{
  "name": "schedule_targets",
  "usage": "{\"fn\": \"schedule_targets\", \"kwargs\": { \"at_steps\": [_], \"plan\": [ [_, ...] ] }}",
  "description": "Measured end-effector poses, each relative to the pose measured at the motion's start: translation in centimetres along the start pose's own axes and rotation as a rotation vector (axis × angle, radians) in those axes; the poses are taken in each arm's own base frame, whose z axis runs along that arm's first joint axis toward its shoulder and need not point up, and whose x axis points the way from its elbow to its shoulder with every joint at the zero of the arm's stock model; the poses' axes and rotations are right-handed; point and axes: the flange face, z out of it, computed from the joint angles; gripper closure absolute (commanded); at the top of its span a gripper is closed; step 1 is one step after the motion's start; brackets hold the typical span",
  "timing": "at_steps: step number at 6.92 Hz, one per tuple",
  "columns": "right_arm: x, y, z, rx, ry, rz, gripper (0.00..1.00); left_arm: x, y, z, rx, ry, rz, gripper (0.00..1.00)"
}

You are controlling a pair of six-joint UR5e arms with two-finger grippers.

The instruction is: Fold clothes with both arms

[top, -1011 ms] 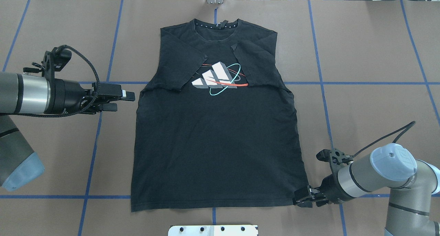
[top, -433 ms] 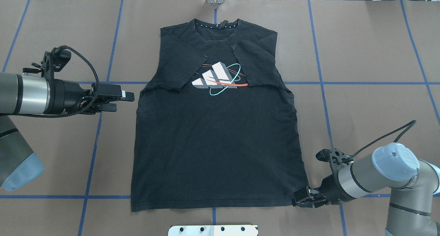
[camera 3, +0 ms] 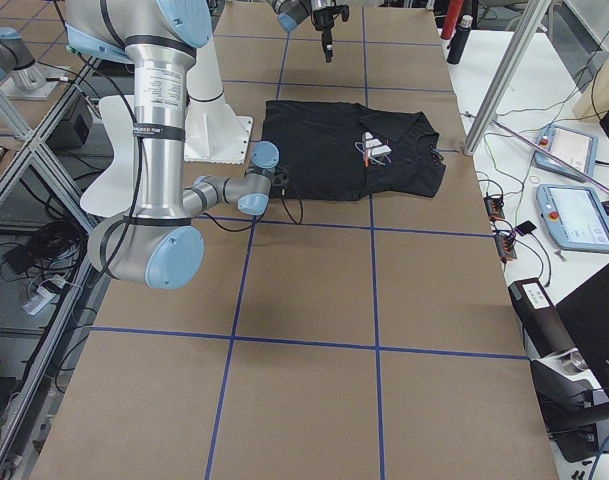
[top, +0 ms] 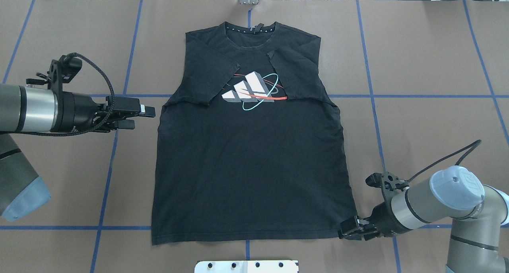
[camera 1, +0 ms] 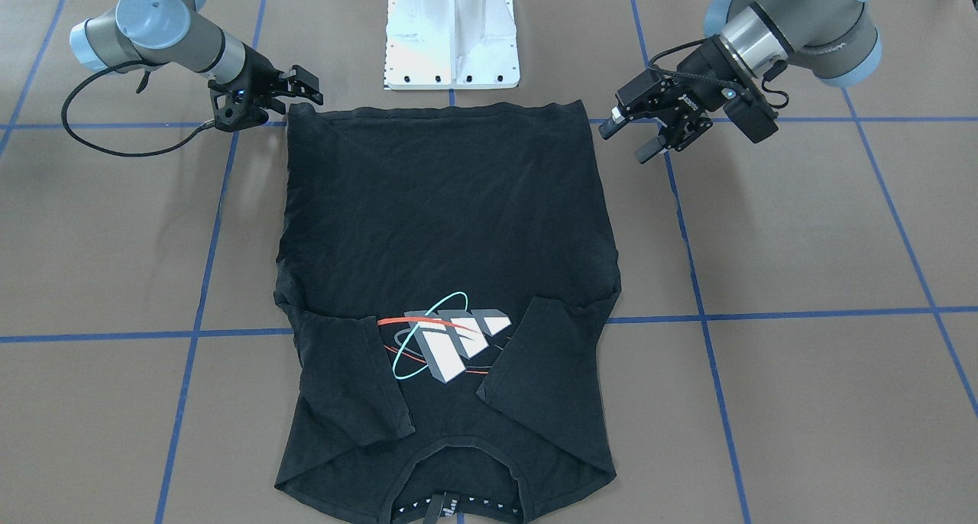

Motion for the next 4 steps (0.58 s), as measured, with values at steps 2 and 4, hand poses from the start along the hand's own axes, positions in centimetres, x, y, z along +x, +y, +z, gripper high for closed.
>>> {"fn": "schedule_targets", "kwargs": {
  "at_steps": [2, 4],
  "plan": [
    [0.13, 0.06, 0.24, -0.004, 0.005, 0.002, 0.54, 0.25, 0.09, -0.17, 0.000, 0.005, 0.003, 0.00],
    [-0.06, 0.16, 0.20, -0.008, 0.002, 0.014, 0.95, 0.26, 0.13, -0.25, 0.000, 0.006, 0.003, 0.00]
  ]
}}
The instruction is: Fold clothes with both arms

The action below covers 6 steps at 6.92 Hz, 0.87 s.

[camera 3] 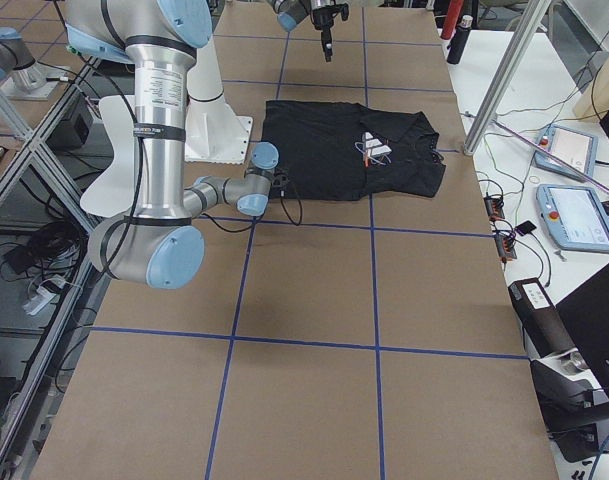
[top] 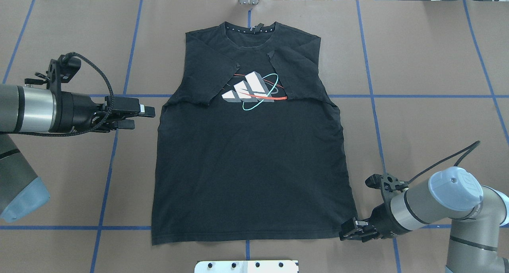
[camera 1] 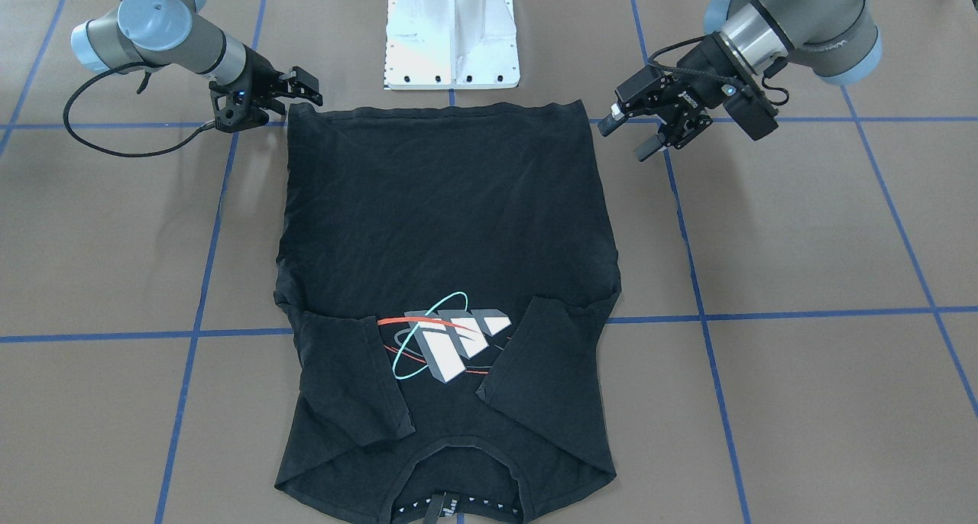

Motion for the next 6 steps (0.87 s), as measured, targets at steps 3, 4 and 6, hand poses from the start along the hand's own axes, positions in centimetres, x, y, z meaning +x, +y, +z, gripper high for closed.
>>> {"fn": "schedule_targets", "kwargs": {
  "at_steps": [3, 4, 6],
  "plan": [
    [-0.33, 0.15, -0.23, -0.006, -0.008, 0.002, 1.00, -0.06, 0.01, 0.04, -0.001, -0.001, -0.001, 0.00],
    [-0.36, 0.18, -0.32, -0.005, -0.010, 0.001, 1.00, -0.05, 0.02, 0.03, -0.001, -0.001, -0.001, 0.00],
    [-0.40, 0.21, -0.54, -0.002, -0.013, 0.000, 1.00, -0.01, 0.06, 0.00, -0.002, 0.000, 0.000, 0.00]
  ]
}}
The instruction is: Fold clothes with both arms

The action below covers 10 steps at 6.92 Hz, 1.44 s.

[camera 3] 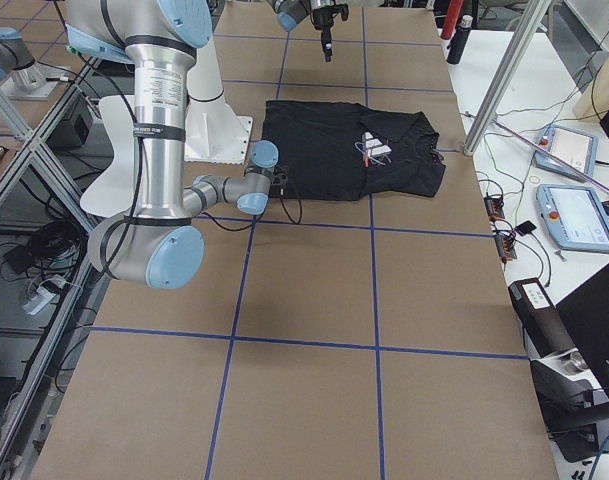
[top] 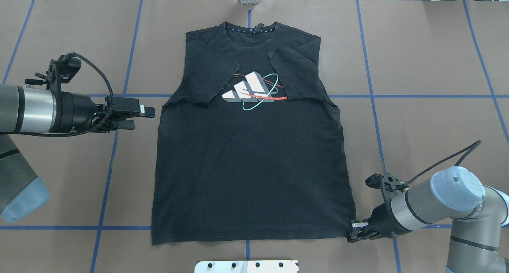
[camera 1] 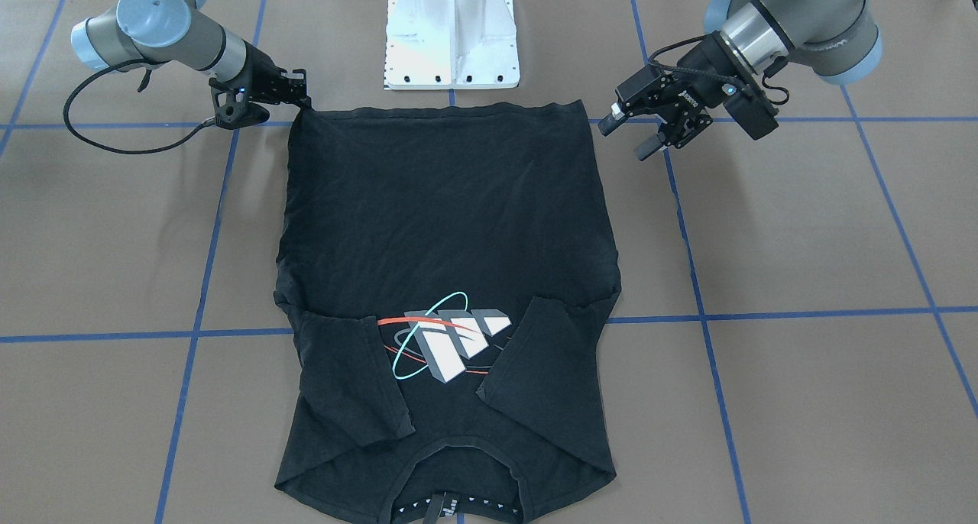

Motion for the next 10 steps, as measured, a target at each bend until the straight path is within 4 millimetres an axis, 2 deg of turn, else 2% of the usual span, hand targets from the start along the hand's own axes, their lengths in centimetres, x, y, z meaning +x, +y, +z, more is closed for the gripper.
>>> {"fn": "schedule_targets", "kwargs": {
  "at_steps": [3, 6, 9, 10],
  "plan": [
    [-0.7, 0.6, -1.2, 0.003, -0.020, -0.014, 1.00, -0.4, 0.4, 0.0, -0.008, -0.005, -0.004, 0.00],
    [-1.1, 1.5, -2.5, 0.003, -0.043, -0.029, 1.00, -2.0, 3.1, 0.8, -0.061, -0.024, -0.012, 0.00],
    [-1.6, 1.7, -2.9, 0.005, -0.067, -0.043, 1.00, -7.3, 8.9, -1.8, -0.147, -0.008, -0.069, 0.00],
    [-1.8, 1.7, -3.1, 0.007, -0.073, -0.047, 1.00, -8.1, 11.3, -1.8, -0.166, -0.014, -0.111, 0.00]
  ]
}}
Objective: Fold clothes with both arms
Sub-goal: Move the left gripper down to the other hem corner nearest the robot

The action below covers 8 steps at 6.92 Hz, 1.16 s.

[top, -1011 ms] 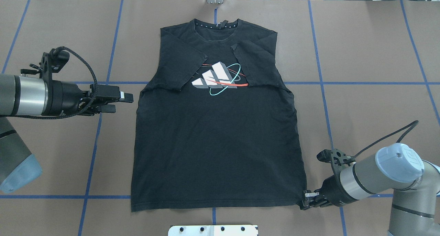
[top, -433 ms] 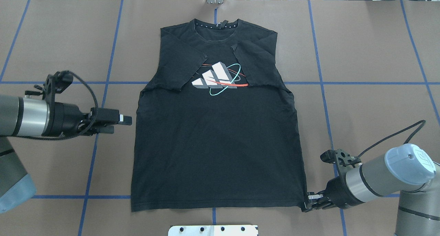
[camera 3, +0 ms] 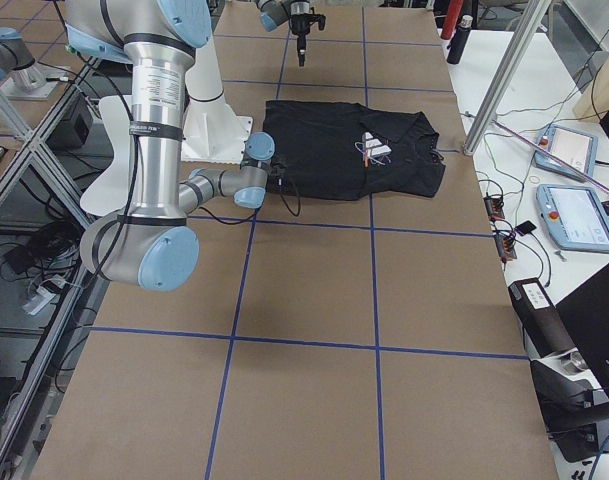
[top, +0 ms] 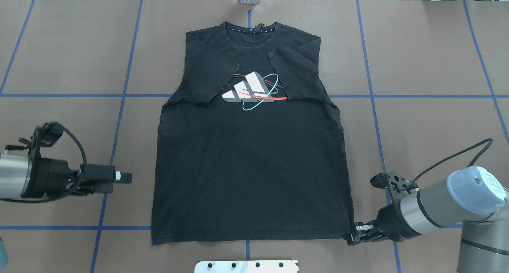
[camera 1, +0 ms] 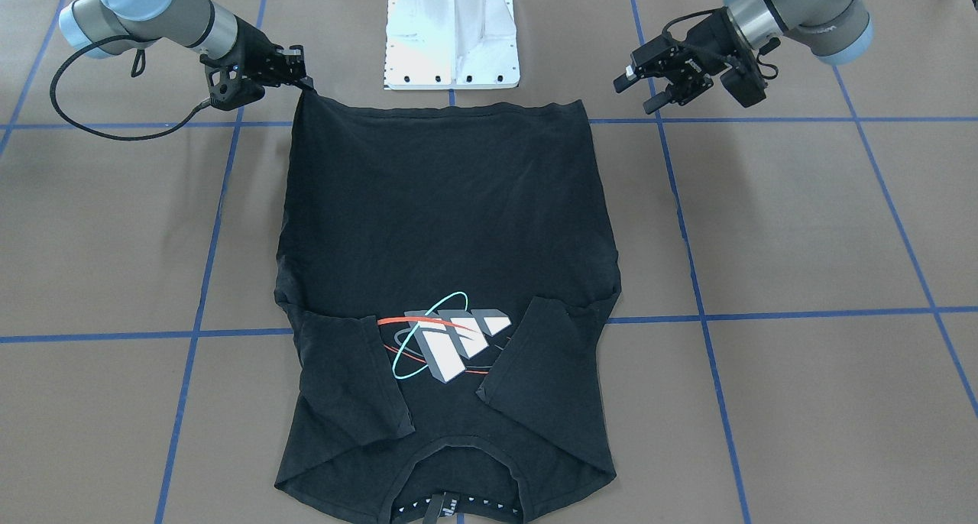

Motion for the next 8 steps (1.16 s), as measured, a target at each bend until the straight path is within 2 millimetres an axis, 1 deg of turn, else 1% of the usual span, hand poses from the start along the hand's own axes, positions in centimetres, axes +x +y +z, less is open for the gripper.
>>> {"fn": "schedule_targets", "kwargs": {
  "at_steps": [2, 3, 4, 5, 6, 8],
  "plan": [
    [-0.5, 0.2, -0.3, 0.000, -0.012, -0.008, 1.00, -1.2, 5.0, 3.7, 0.010, 0.006, -0.096, 0.00],
    [-0.6, 0.2, -0.5, 0.002, -0.016, -0.009, 1.00, -1.8, 6.9, 5.1, 0.009, 0.020, -0.124, 0.00],
    [-0.7, 0.2, -0.7, 0.004, -0.019, -0.010, 1.00, -3.0, 7.8, 6.6, 0.018, 0.046, -0.134, 0.00],
    [-0.8, 0.1, -0.8, 0.005, -0.021, -0.011, 1.00, -4.6, 8.0, 8.2, 0.033, 0.079, -0.136, 0.00],
    [-0.9, 0.0, -0.9, 0.006, -0.023, -0.011, 1.00, -5.7, 8.2, 9.2, 0.043, 0.099, -0.137, 0.00],
    [-1.0, 0.0, -1.0, 0.003, -0.026, -0.011, 1.00, -6.6, 9.0, 10.1, 0.035, 0.097, -0.138, 0.00]
  ]
}}
